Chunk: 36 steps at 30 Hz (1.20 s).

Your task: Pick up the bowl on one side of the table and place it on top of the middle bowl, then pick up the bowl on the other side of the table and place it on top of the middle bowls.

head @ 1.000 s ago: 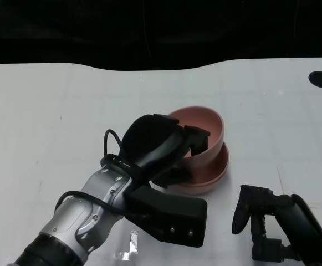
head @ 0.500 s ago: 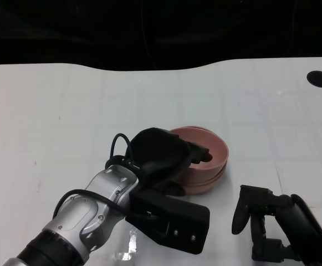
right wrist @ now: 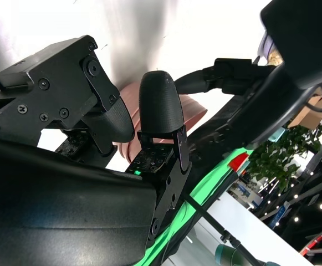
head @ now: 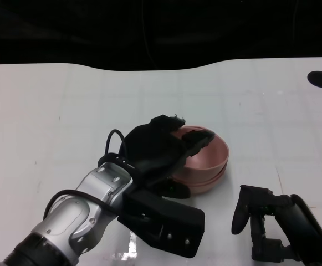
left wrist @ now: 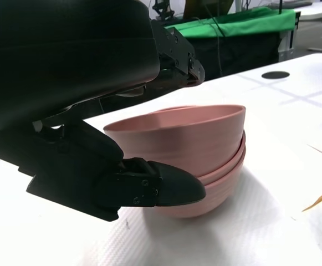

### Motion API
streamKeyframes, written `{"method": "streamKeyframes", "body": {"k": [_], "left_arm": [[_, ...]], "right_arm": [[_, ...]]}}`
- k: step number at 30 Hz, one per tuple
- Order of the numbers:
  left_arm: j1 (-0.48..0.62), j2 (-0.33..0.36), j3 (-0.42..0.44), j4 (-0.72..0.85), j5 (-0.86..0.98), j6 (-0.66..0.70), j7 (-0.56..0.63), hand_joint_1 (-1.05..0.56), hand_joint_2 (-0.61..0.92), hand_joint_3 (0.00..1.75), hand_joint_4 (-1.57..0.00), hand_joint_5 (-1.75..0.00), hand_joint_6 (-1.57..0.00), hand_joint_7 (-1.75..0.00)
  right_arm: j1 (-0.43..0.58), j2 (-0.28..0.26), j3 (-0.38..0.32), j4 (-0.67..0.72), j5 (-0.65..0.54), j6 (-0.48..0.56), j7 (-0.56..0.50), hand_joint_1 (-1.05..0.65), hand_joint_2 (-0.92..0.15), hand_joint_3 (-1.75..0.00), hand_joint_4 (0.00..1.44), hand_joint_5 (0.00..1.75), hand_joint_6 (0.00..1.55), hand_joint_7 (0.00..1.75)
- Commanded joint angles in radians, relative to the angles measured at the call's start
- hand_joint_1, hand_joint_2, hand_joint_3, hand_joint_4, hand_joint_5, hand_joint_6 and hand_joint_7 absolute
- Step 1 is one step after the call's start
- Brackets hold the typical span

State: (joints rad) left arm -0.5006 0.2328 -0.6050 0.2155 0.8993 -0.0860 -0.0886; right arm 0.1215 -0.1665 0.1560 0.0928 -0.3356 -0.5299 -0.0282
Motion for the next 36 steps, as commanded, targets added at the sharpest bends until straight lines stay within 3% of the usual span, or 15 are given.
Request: {"method": "streamKeyframes", "body": {"k": [1, 6, 13, 17, 22, 29, 31, 32, 36], "left_arm": [[0.036, 0.039, 0.041, -0.051, -0.028, -0.009, -0.003, -0.82, 0.92, 0.46, -0.05, -0.18, -0.14, 0.00], [0.090, 0.065, 0.096, -0.090, -0.088, -0.062, 0.031, -0.79, 0.92, 0.46, -0.03, -0.20, -0.16, -0.01], [0.223, 0.081, 0.216, -0.104, -0.237, -0.262, 0.181, -0.72, 0.92, 0.40, 0.00, -0.32, -0.20, -0.03], [0.281, 0.087, 0.269, -0.101, -0.292, -0.361, 0.239, -0.65, 0.92, 0.35, 0.00, -0.54, -0.24, -0.05], [0.346, 0.078, 0.322, -0.094, -0.410, -0.455, 0.229, -0.55, 0.92, 0.33, -0.02, -0.90, -0.36, -0.14], [0.432, 0.049, 0.380, -0.097, -0.527, -0.562, 0.227, -0.36, 0.92, 0.26, -0.22, -1.11, -0.54, -0.31], [0.468, 0.036, 0.391, -0.120, -0.572, -0.568, 0.212, -0.31, 0.92, 0.27, -0.33, -1.28, -0.49, -0.74], [0.485, 0.026, 0.392, -0.132, -0.615, -0.565, 0.193, -0.29, 0.92, 0.27, -0.37, -1.31, -0.48, -0.84], [0.535, -0.018, 0.388, -0.190, -0.785, -0.496, 0.105, -0.24, 0.90, 0.31, -0.49, -1.37, -0.52, -1.03]], "right_arm": [[0.000, -0.010, -0.005, -0.002, 0.008, -0.010, -0.002, -0.07, -0.19, -1.62, 0.94, 1.75, 0.83, 1.53], [-0.001, -0.007, -0.004, -0.005, 0.004, 0.001, -0.002, -0.08, -0.18, -1.63, 0.94, 1.75, 0.83, 1.54], [-0.001, -0.002, 0.002, -0.011, -0.002, 0.014, -0.003, -0.07, -0.17, -1.65, 0.96, 1.75, 0.83, 1.56], [-0.003, -0.002, 0.004, -0.006, -0.004, 0.008, -0.007, -0.07, -0.17, -1.66, 0.96, 1.75, 0.83, 1.56], [-0.005, -0.002, 0.005, -0.002, -0.004, 0.009, -0.006, -0.07, -0.17, -1.66, 0.96, 1.75, 0.83, 1.56], [0.000, 0.000, 0.008, -0.012, -0.004, 0.019, -0.003, -0.07, -0.17, -1.66, 0.96, 1.75, 0.83, 1.56], [0.001, 0.000, 0.009, -0.013, -0.002, 0.017, -0.001, -0.06, -0.17, -1.66, 0.96, 1.75, 0.83, 1.56], [0.002, 0.000, 0.009, -0.014, -0.002, 0.017, -0.001, -0.06, -0.16, -1.66, 0.96, 1.75, 0.83, 1.56], [-0.001, -0.002, 0.009, -0.009, -0.002, 0.011, -0.002, -0.07, -0.16, -1.66, 0.96, 1.75, 0.83, 1.55]]}}
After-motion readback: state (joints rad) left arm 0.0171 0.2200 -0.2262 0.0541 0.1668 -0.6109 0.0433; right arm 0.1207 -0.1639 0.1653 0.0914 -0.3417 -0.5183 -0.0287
